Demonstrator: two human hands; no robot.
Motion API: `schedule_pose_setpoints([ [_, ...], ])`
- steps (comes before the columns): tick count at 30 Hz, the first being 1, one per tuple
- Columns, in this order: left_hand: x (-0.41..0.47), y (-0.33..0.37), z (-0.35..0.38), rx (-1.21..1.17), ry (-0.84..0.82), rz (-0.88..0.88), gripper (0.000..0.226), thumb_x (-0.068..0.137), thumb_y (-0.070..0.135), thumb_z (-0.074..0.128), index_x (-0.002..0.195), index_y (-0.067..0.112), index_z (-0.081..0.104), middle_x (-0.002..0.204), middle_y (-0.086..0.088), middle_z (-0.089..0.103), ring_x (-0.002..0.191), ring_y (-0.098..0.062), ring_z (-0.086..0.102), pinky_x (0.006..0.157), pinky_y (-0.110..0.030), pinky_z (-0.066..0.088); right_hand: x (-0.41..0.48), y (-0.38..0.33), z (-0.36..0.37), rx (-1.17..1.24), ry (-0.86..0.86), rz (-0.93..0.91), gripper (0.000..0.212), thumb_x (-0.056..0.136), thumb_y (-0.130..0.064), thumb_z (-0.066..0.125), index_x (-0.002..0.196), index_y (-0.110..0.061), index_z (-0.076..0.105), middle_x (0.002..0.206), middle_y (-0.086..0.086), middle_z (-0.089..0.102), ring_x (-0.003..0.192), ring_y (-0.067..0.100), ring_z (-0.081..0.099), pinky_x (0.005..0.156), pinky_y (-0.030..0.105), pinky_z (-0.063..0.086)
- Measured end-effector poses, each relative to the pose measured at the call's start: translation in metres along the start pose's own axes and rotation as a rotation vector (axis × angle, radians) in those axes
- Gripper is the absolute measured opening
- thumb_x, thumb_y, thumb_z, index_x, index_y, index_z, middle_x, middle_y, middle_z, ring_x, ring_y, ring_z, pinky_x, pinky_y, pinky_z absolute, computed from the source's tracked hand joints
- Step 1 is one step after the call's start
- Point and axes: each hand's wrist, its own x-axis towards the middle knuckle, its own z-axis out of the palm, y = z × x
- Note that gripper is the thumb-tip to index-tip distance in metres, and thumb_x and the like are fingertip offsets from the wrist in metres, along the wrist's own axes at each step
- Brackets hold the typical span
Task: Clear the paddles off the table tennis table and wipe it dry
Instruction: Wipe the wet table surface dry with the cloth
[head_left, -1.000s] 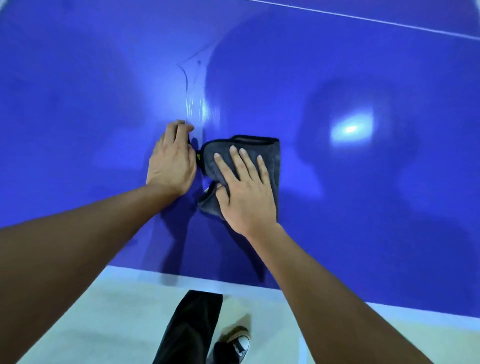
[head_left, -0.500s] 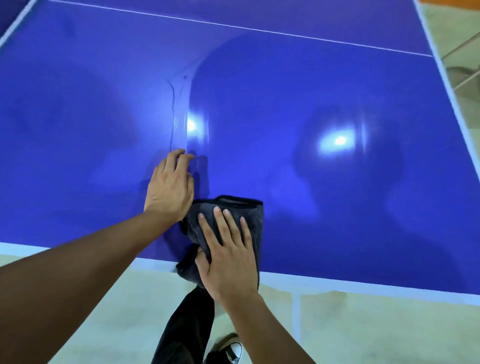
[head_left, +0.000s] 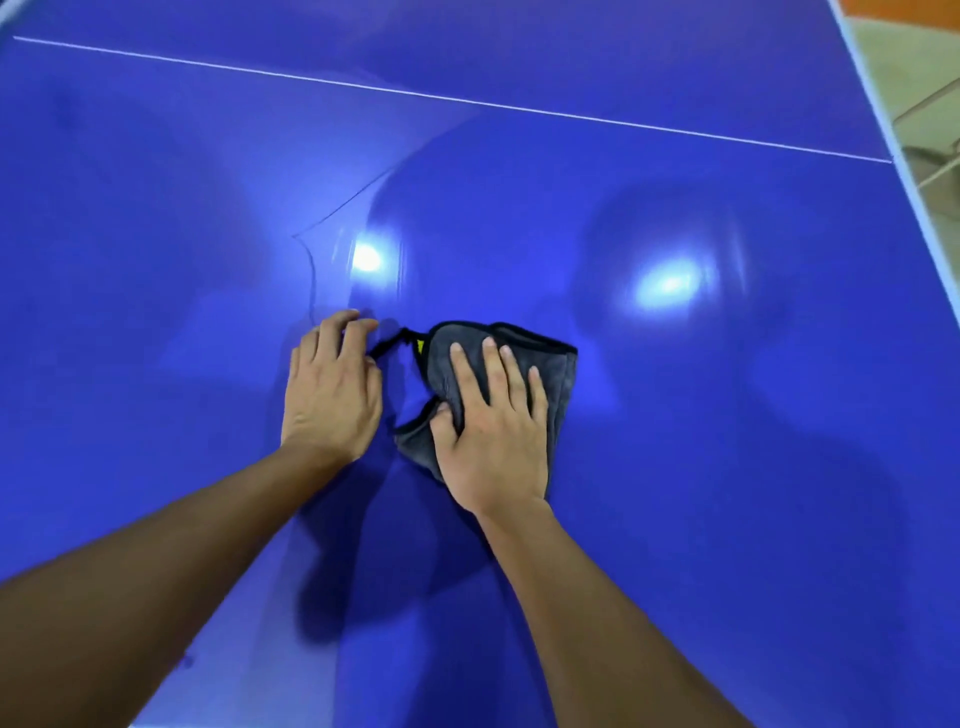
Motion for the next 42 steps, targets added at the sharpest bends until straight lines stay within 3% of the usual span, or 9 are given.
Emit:
schedule_pose_setpoints([
  [8, 0.121, -0.025, 0.01, 0.024, 0.028, -0.002, 0.044, 0.093, 0.021, 0.037, 0.132, 0.01, 0.053, 0.142, -0.016, 0.048, 0.126, -0.04, 0.046, 0.106, -0.048, 0.033, 0.145, 0.013, 0.001, -0.03, 0.023, 0.036, 0.063, 0.099, -0.048, 0.034, 0.16, -0.034, 0.025, 0.169, 0.001, 0.02, 0.157, 0.017, 0.011, 0.127, 0.045, 0.005],
  [16, 0.193, -0.035, 0.024, 0.004, 0.031, -0.047, 0.042, 0.095, 0.025, 0.037, 0.132, 0.01, 0.051, 0.144, -0.013, 0.047, 0.132, -0.037, 0.043, 0.112, -0.046, 0.031, 0.233, 0.027, 0.004, -0.053, 0.045, 0.016, 0.064, 0.098, -0.05, 0.032, 0.16, -0.033, 0.027, 0.168, 0.003, 0.022, 0.156, 0.018, 0.013, 0.127, 0.046, 0.005],
  [24, 0.199, -0.027, 0.025, 0.02, 0.034, -0.105, 0.038, 0.098, 0.029, 0.037, 0.131, 0.014, 0.05, 0.143, -0.01, 0.046, 0.135, -0.034, 0.04, 0.114, -0.045, 0.03, 0.297, 0.024, 0.011, -0.073, 0.028, -0.145, 0.063, 0.098, -0.051, 0.03, 0.159, -0.034, 0.03, 0.167, 0.003, 0.025, 0.156, 0.018, 0.017, 0.126, 0.047, 0.009],
  [32, 0.201, -0.028, 0.028, 0.008, 0.062, -0.103, 0.039, 0.096, 0.027, 0.042, 0.132, 0.015, 0.049, 0.144, -0.009, 0.045, 0.133, -0.035, 0.041, 0.114, -0.046, 0.03, 0.386, 0.009, 0.017, -0.068, -0.008, -0.063, 0.064, 0.099, -0.053, 0.03, 0.16, -0.036, 0.025, 0.169, 0.0, 0.019, 0.157, 0.015, 0.01, 0.127, 0.045, 0.002],
  [42, 0.199, -0.023, 0.027, -0.003, 0.09, -0.083, 0.039, 0.093, 0.026, 0.043, 0.129, 0.01, 0.052, 0.142, -0.014, 0.046, 0.128, -0.04, 0.043, 0.11, -0.052, 0.031, 0.384, 0.012, 0.006, -0.058, -0.089, -0.083, 0.062, 0.102, -0.048, 0.031, 0.162, -0.032, 0.019, 0.171, 0.001, 0.012, 0.157, 0.016, 0.006, 0.127, 0.044, -0.002],
])
